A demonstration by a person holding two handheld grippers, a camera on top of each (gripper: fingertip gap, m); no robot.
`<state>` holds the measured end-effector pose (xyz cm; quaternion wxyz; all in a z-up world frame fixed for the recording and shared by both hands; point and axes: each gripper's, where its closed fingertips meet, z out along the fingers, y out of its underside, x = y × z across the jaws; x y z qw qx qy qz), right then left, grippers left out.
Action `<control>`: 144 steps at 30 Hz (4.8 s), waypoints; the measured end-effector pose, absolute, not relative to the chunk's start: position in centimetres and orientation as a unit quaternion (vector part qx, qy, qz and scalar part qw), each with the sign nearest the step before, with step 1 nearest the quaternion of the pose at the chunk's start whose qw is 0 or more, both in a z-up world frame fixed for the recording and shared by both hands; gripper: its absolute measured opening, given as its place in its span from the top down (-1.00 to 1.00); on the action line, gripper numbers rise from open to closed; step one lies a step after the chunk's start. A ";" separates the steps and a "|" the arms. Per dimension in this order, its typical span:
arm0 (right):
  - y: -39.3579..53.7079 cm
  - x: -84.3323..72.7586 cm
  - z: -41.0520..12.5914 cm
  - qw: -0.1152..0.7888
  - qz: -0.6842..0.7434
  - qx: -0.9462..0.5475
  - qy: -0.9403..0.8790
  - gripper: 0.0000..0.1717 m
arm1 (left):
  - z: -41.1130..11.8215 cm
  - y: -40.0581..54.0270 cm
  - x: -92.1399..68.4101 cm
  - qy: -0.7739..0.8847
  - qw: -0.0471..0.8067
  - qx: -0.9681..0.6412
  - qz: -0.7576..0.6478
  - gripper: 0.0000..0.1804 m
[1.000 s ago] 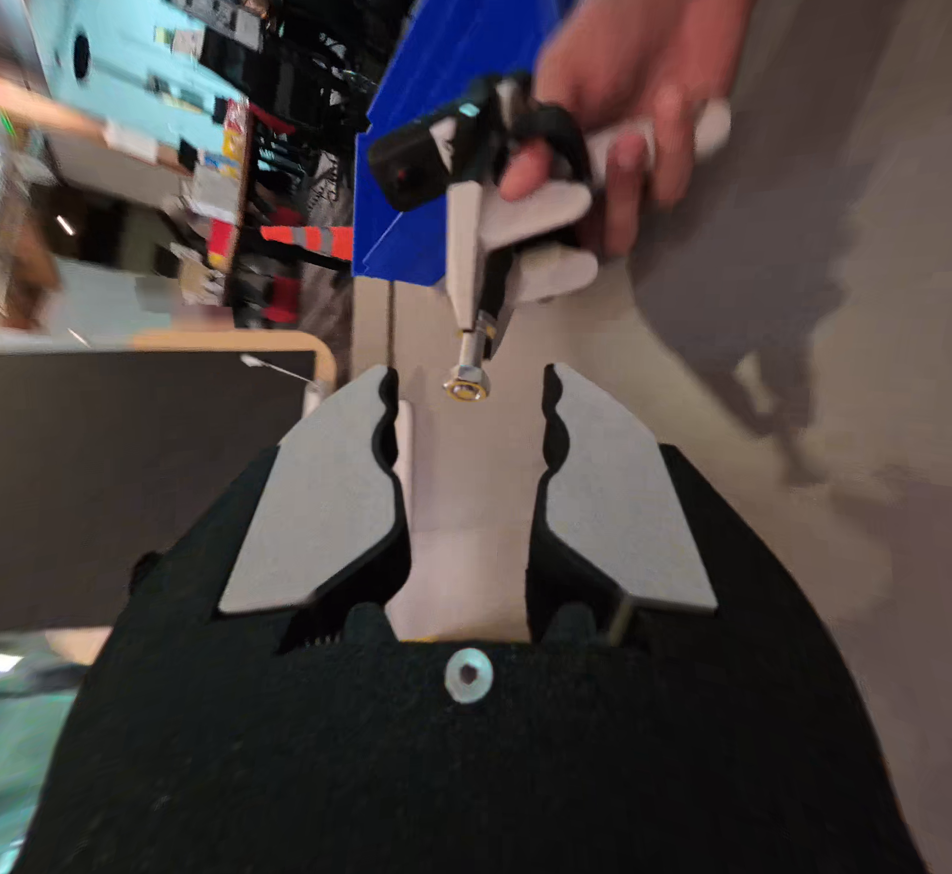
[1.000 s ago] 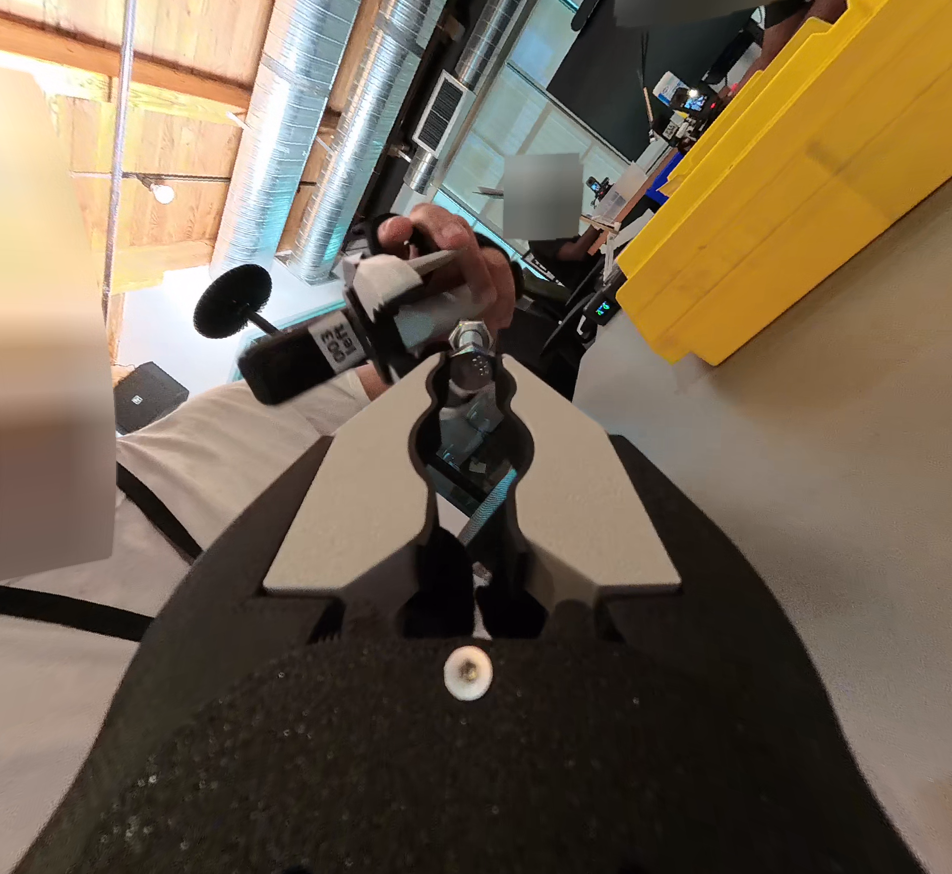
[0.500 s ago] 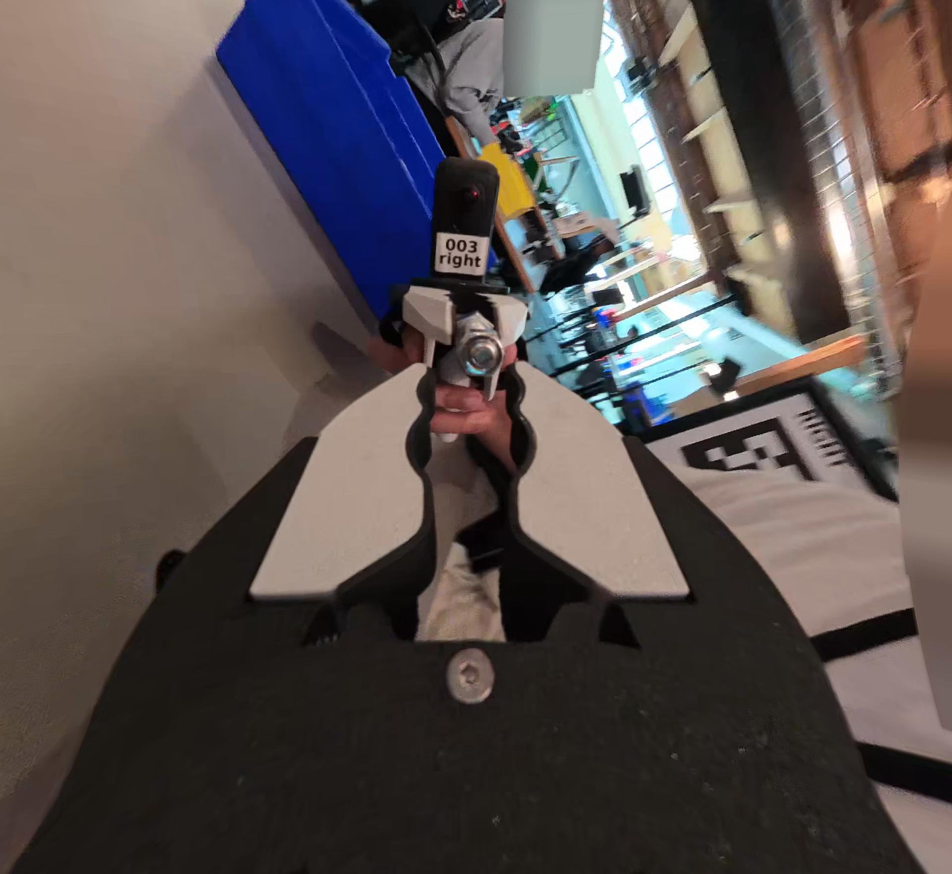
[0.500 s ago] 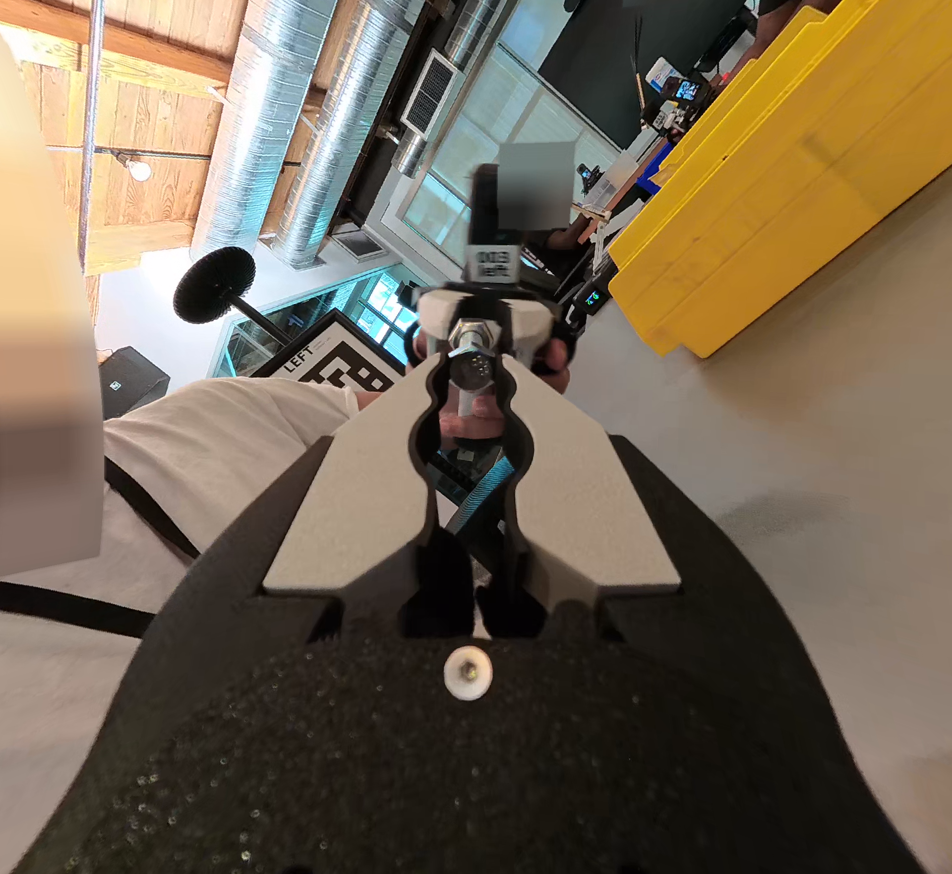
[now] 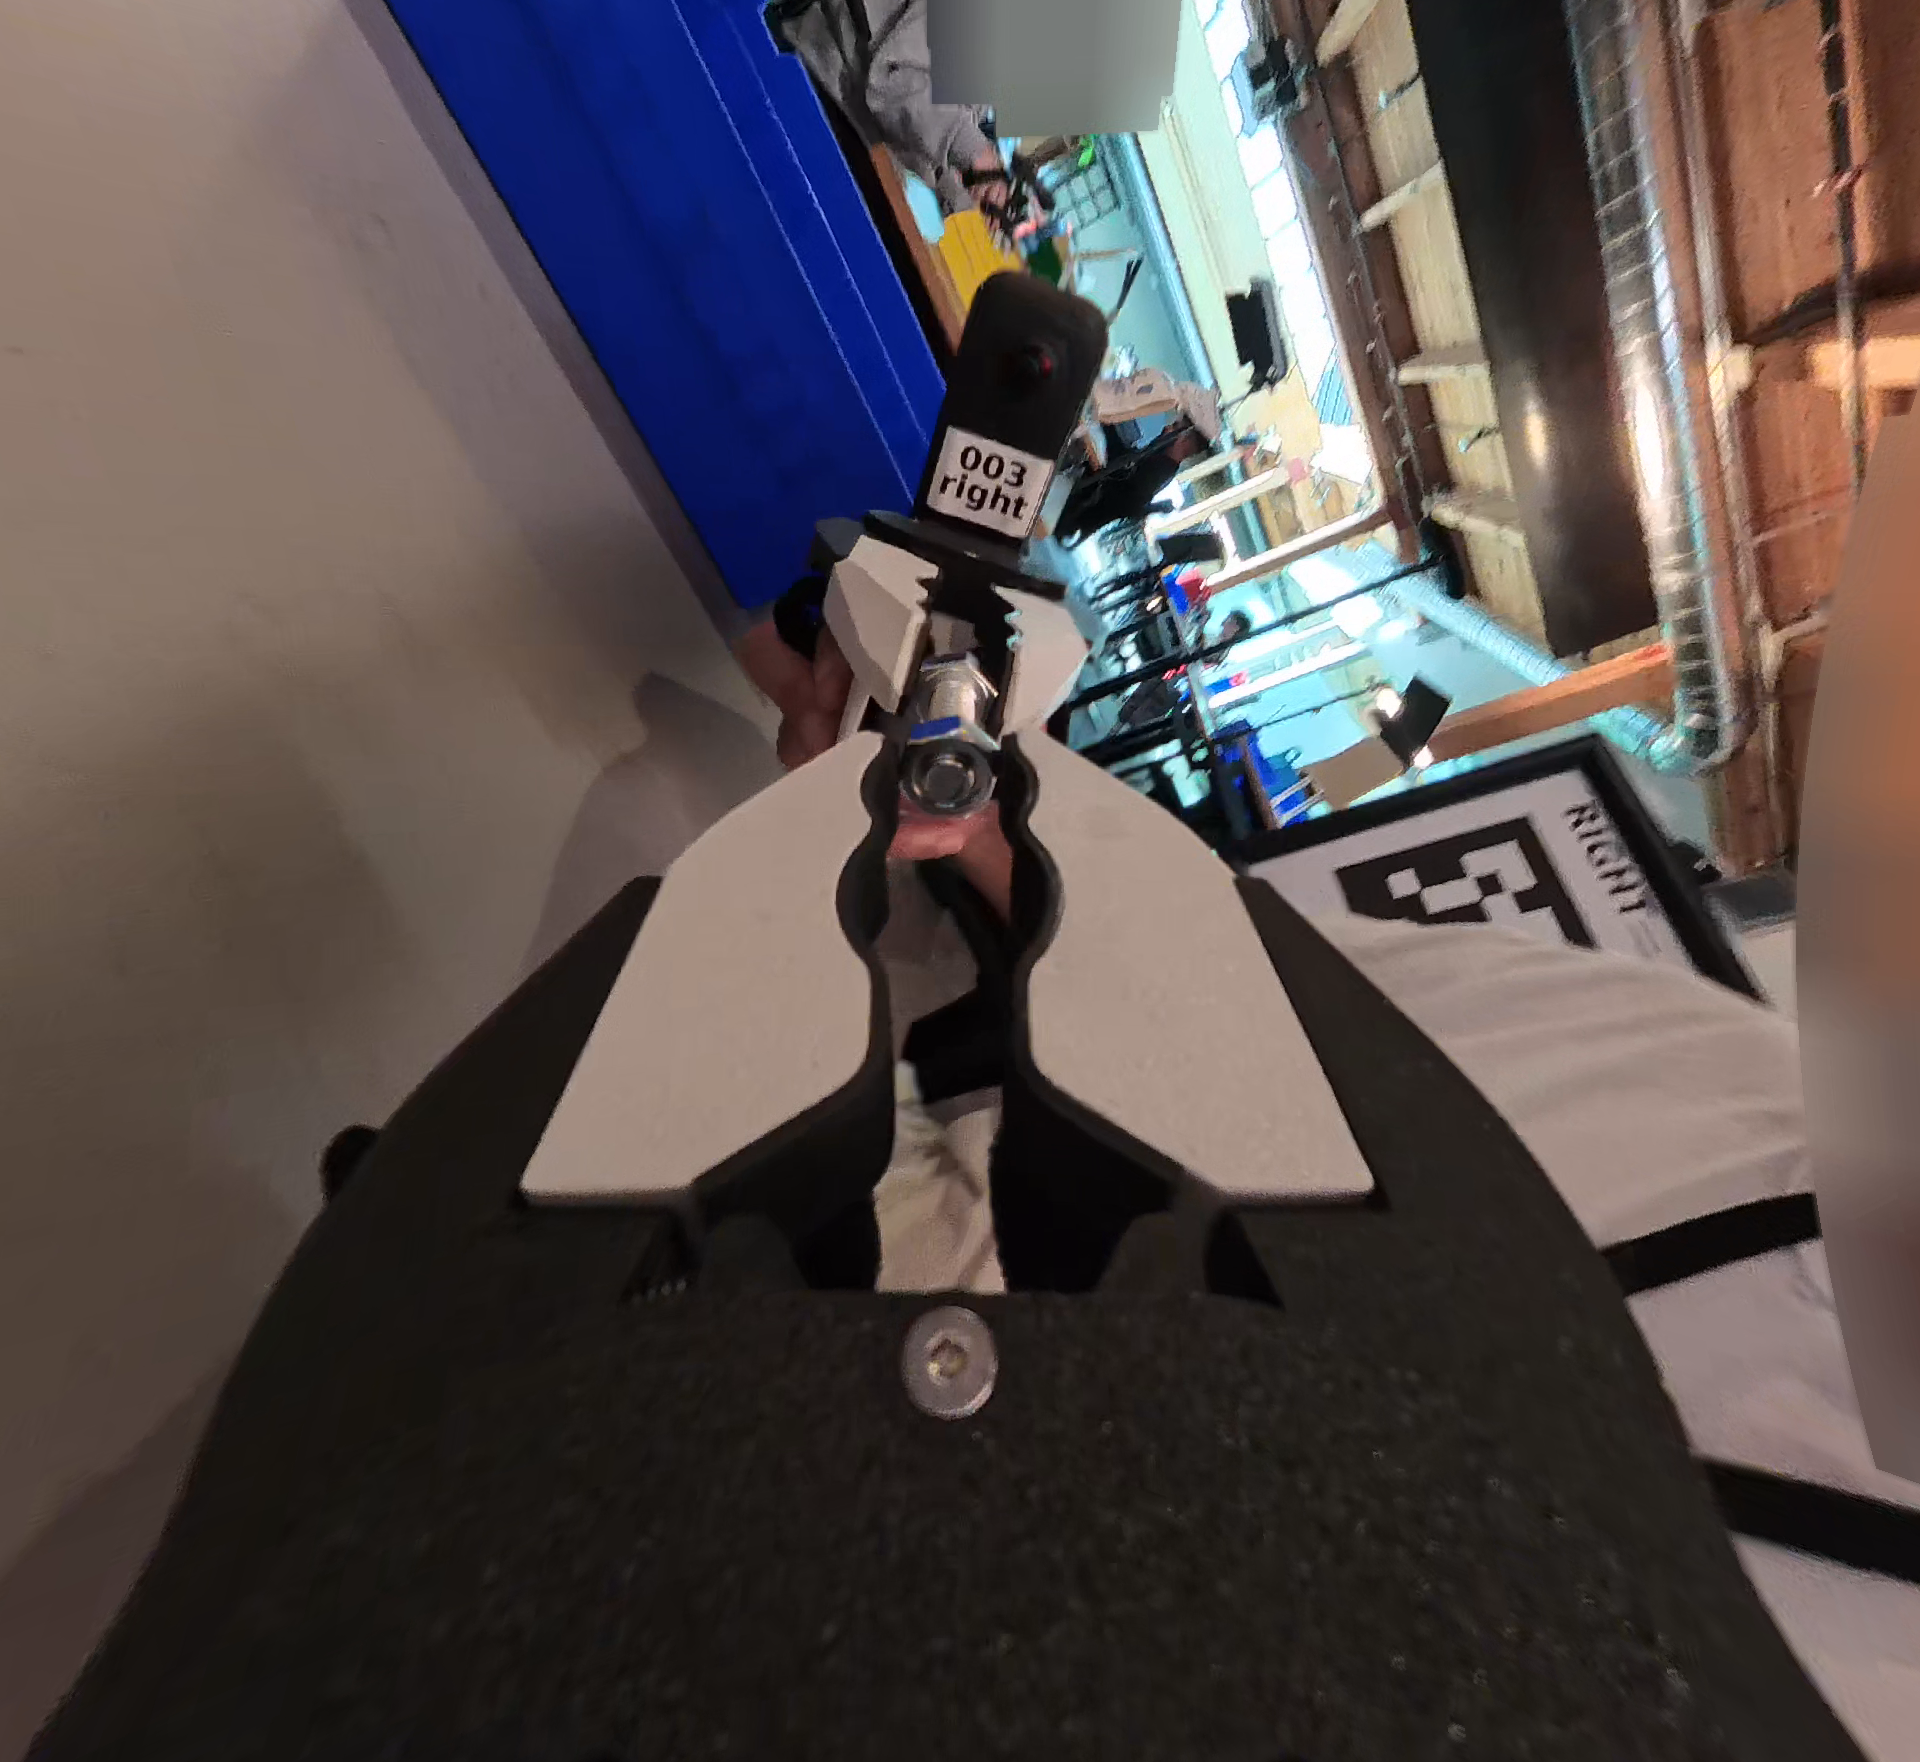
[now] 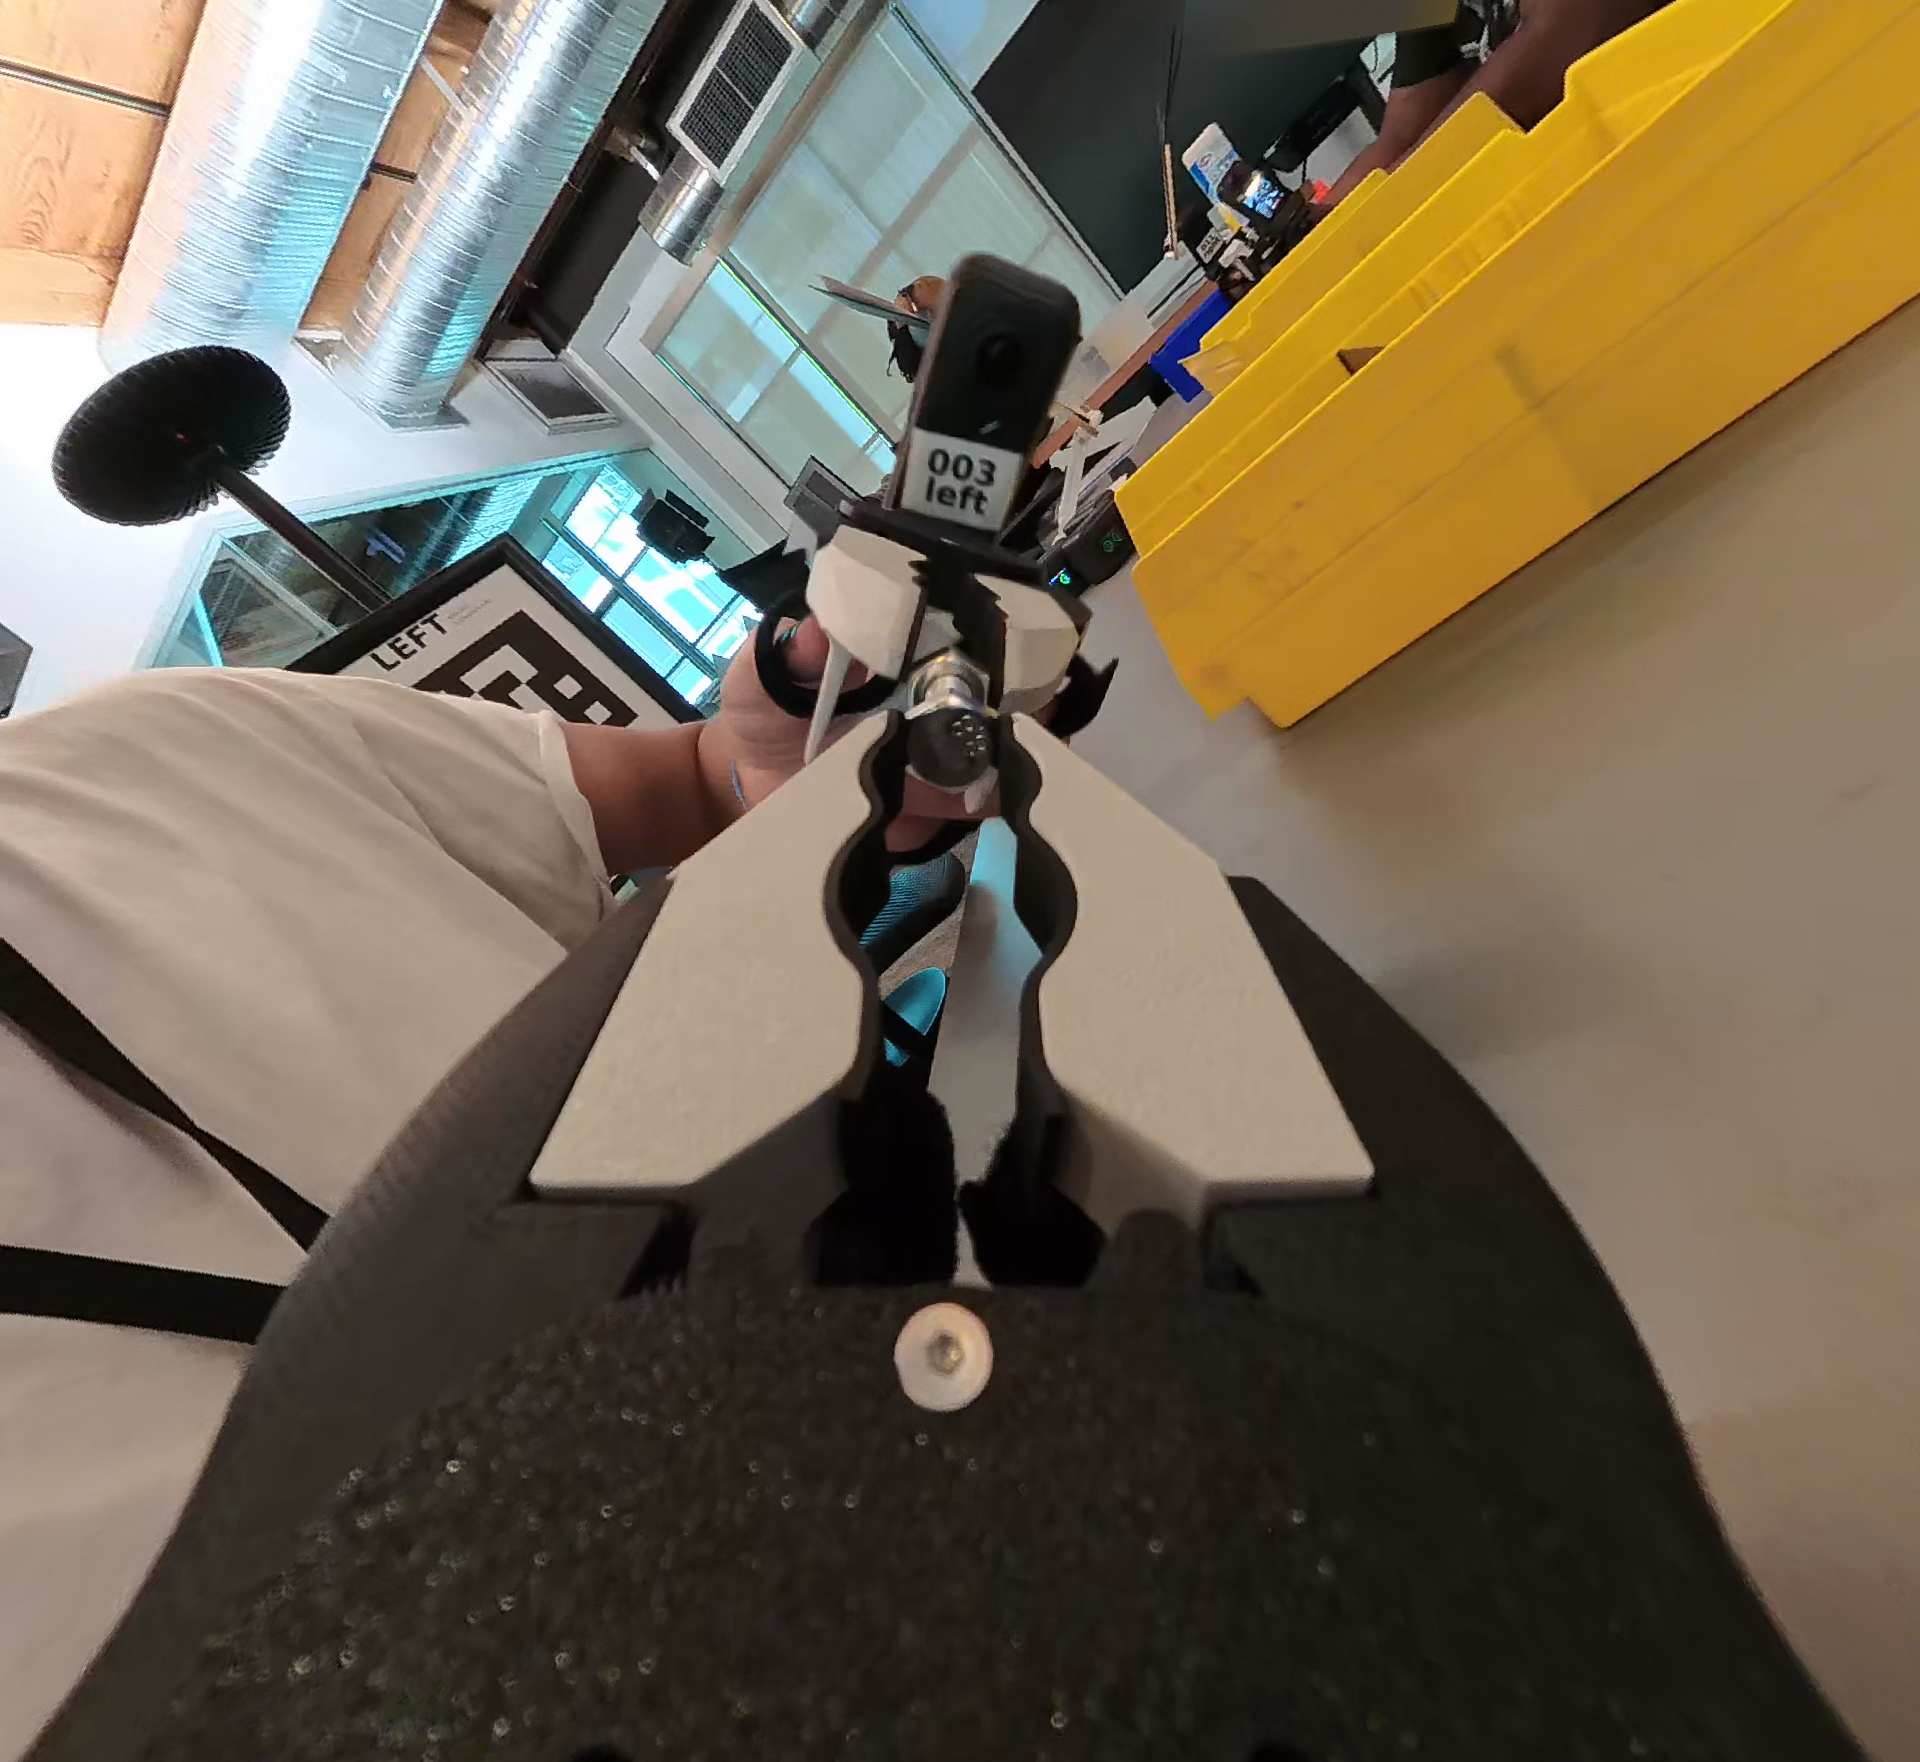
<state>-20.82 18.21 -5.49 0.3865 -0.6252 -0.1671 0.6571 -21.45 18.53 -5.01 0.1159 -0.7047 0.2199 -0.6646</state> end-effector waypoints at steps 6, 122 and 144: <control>18.5 -20.6 -5.2 0.378 0.673 -0.618 -0.149 0.80 | -5.0 18.3 -21.3 0.473 0.289 -0.651 -0.519 0.81; 18.5 -19.1 -3.2 0.319 0.776 -0.536 -0.093 0.81 | -2.8 19.1 -20.4 0.750 0.624 -0.156 0.153 0.51; 18.9 -19.9 -4.6 0.354 0.725 -0.580 -0.110 0.81 | -4.4 17.2 -21.8 0.158 0.162 -0.653 -0.723 0.59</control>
